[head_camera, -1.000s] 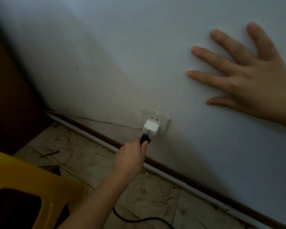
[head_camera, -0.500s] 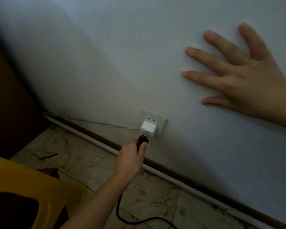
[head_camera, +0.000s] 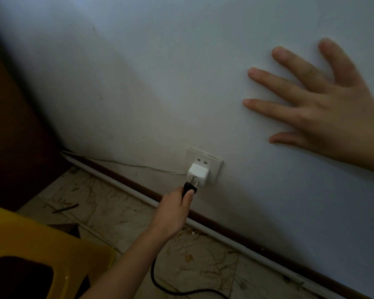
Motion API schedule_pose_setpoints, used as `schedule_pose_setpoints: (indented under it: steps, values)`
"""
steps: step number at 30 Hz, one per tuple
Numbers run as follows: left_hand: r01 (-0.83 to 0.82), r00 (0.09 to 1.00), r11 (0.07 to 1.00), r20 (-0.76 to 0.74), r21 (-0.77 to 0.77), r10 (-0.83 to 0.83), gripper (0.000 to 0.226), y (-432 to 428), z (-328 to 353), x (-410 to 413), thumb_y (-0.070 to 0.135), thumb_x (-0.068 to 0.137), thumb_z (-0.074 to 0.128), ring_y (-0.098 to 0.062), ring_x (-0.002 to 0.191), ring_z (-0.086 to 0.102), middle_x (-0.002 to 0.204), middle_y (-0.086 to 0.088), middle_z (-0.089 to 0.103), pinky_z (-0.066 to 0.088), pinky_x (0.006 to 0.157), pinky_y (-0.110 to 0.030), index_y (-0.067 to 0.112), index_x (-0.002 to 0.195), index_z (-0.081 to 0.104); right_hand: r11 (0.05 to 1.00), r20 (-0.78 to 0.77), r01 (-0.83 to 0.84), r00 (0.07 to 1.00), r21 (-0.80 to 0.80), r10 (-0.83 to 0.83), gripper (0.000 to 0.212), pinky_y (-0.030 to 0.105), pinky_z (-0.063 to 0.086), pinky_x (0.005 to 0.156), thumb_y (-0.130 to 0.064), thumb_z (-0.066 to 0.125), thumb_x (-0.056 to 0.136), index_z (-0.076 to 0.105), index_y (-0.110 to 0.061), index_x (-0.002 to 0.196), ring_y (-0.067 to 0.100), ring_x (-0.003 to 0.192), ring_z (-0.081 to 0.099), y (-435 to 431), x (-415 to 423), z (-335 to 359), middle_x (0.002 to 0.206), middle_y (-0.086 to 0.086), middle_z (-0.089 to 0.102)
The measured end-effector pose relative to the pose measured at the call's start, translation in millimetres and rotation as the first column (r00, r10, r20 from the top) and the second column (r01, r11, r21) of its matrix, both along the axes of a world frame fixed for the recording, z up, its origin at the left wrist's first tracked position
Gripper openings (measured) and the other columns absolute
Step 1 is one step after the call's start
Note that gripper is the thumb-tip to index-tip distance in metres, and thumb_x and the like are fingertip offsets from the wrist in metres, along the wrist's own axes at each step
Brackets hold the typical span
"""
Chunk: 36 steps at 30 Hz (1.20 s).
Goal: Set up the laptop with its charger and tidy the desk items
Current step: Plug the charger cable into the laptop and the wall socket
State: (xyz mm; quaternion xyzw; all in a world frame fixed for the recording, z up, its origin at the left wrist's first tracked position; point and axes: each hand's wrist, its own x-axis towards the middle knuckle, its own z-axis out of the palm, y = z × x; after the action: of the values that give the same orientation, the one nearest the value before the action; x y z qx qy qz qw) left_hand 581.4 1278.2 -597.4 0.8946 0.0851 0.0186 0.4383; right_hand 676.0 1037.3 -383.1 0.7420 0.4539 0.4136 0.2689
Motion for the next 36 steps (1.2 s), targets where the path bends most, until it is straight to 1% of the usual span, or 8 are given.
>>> schedule_pose_setpoints:
  steps: [2,5,12,19,22,26,29,36]
  values:
    - [0.003,1.0,0.997,-0.001,0.078,-0.003,0.033,-2,2,-1,0.041,0.097,0.035,-0.017,0.071,0.061,0.082,-0.002,0.065,0.051,0.062,-0.038,0.016,0.098,0.057,1.0,-0.003,-0.005,1.0,0.001,0.005,0.075,0.051,-0.007,0.117,-0.048,0.059,0.077,0.042,-0.021,0.145,0.032,0.149,0.009,0,-1,0,0.16,0.009,0.022]
    - [-0.032,0.999,0.981,0.008,0.19,0.031,0.037,-7,4,-1,0.045,0.097,0.034,-0.016,0.063,0.056,0.076,-0.003,0.062,0.041,0.053,-0.03,0.014,0.096,0.056,1.0,-0.007,-0.008,1.0,0.004,0.008,0.075,0.051,-0.003,0.117,-0.048,0.06,0.077,0.042,-0.02,0.145,0.033,0.149,0.011,1,-2,1,0.16,0.01,0.023]
    - [-0.048,0.997,0.973,-0.052,0.224,0.061,0.039,-10,14,2,0.045,0.097,0.035,-0.022,0.072,0.06,0.084,-0.007,0.064,0.043,0.058,-0.031,0.012,0.095,0.056,1.0,-0.012,0.005,1.0,0.006,-0.005,0.074,0.051,-0.005,0.117,-0.048,0.058,0.078,0.042,-0.02,0.145,0.032,0.149,0.01,1,-2,0,0.16,0.009,0.022]
    - [0.009,0.942,1.0,-0.335,0.029,0.001,0.04,0,28,20,0.046,0.095,0.038,-0.016,0.063,0.055,0.072,-0.003,0.058,0.042,0.053,-0.026,0.012,0.091,0.059,1.0,-0.024,-0.007,1.0,0.009,0.008,0.075,0.05,-0.007,0.117,-0.048,0.059,0.077,0.042,-0.019,0.145,0.033,0.149,0.01,2,-3,0,0.16,0.01,0.022]
    - [-0.049,0.965,0.999,-0.258,0.023,0.054,0.042,-5,22,16,0.044,0.095,0.04,-0.024,0.078,0.063,0.084,-0.009,0.065,0.049,0.069,-0.033,0.009,0.095,0.063,1.0,-0.023,-0.001,1.0,0.011,0.001,0.075,0.05,-0.007,0.117,-0.048,0.059,0.077,0.043,-0.019,0.144,0.033,0.149,0.01,2,-3,2,0.16,0.01,0.023]
    - [-0.138,0.985,0.989,-0.113,-0.051,0.132,0.032,-12,9,14,0.042,0.094,0.045,-0.009,0.057,0.05,0.063,0.004,0.053,0.033,0.05,-0.025,0.019,0.076,0.057,1.0,-0.024,-0.009,1.0,0.016,0.01,0.073,0.051,-0.004,0.117,-0.048,0.059,0.077,0.045,-0.02,0.143,0.032,0.148,0.013,2,-3,0,0.159,0.009,0.024]
    - [-0.142,0.986,0.989,-0.087,-0.031,0.139,0.031,-14,4,17,0.042,0.094,0.045,-0.006,0.054,0.048,0.061,0.008,0.05,0.028,0.046,-0.022,0.026,0.068,0.047,1.0,-0.014,-0.019,1.0,0.006,0.019,0.073,0.051,-0.002,0.117,-0.048,0.059,0.078,0.045,-0.02,0.143,0.032,0.148,0.014,3,-3,1,0.159,0.01,0.025]
    - [-0.133,0.991,0.99,-0.026,0.039,0.134,0.031,-14,-3,20,0.043,0.095,0.043,-0.014,0.063,0.055,0.071,0.001,0.058,0.034,0.048,-0.026,0.018,0.084,0.056,0.999,-0.021,-0.03,0.999,0.032,0.03,0.073,0.052,-0.001,0.118,-0.047,0.06,0.076,0.046,-0.02,0.143,0.031,0.148,0.015,1,-1,-1,0.159,0.009,0.025]
